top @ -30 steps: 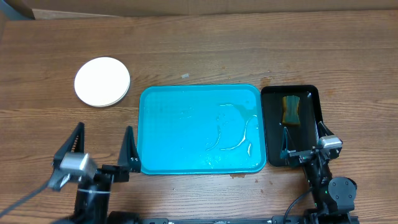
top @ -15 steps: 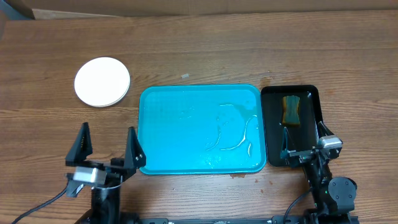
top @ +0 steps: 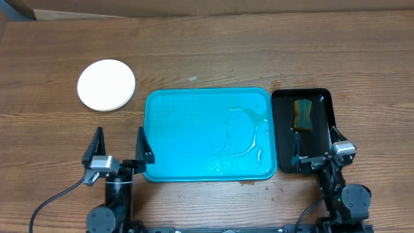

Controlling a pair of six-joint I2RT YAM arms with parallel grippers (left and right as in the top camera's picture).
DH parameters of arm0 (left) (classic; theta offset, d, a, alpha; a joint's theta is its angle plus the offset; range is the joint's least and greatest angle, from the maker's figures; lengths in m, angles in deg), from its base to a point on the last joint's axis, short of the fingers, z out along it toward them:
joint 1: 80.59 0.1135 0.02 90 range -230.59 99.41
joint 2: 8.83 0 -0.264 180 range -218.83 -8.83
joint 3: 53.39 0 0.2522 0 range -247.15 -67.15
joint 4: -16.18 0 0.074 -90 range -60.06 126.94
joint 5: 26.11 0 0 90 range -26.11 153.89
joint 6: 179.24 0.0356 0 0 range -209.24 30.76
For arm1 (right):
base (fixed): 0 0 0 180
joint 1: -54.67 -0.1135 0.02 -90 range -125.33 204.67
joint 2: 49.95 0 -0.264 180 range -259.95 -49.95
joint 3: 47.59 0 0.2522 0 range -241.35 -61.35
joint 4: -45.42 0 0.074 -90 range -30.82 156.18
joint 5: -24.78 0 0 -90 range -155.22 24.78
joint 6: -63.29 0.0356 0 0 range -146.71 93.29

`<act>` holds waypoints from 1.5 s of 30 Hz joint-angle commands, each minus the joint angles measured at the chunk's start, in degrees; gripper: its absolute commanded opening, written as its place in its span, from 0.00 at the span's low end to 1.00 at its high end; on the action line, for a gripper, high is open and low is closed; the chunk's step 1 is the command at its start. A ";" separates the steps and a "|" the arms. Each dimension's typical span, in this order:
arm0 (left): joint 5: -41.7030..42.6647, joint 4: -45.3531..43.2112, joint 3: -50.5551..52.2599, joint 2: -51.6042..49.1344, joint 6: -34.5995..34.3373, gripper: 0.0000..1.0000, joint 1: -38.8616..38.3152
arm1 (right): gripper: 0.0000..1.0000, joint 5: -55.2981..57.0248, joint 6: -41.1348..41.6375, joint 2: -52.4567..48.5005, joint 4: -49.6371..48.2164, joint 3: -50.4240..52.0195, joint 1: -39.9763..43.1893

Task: Clean dirty plates on tray and stack at the side

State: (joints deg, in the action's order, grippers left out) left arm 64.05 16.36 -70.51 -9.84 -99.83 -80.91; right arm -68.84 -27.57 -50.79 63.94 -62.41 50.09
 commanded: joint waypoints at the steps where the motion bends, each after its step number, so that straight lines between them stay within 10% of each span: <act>1: -0.76 -0.15 2.45 0.81 -1.03 1.00 0.42 | 1.00 0.57 -0.26 0.68 -0.20 0.61 0.15; 14: -0.79 18.29 3.10 0.81 6.14 1.00 0.42 | 1.00 0.57 -0.26 0.68 -0.20 0.61 0.15; 45: -0.66 18.01 3.08 0.76 10.62 1.00 0.39 | 1.00 0.57 -0.26 0.68 -0.20 0.61 0.15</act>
State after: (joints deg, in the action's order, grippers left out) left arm 63.98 34.37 -67.64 -9.67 -90.46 -80.84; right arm -68.82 -27.62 -50.79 63.94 -62.41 50.09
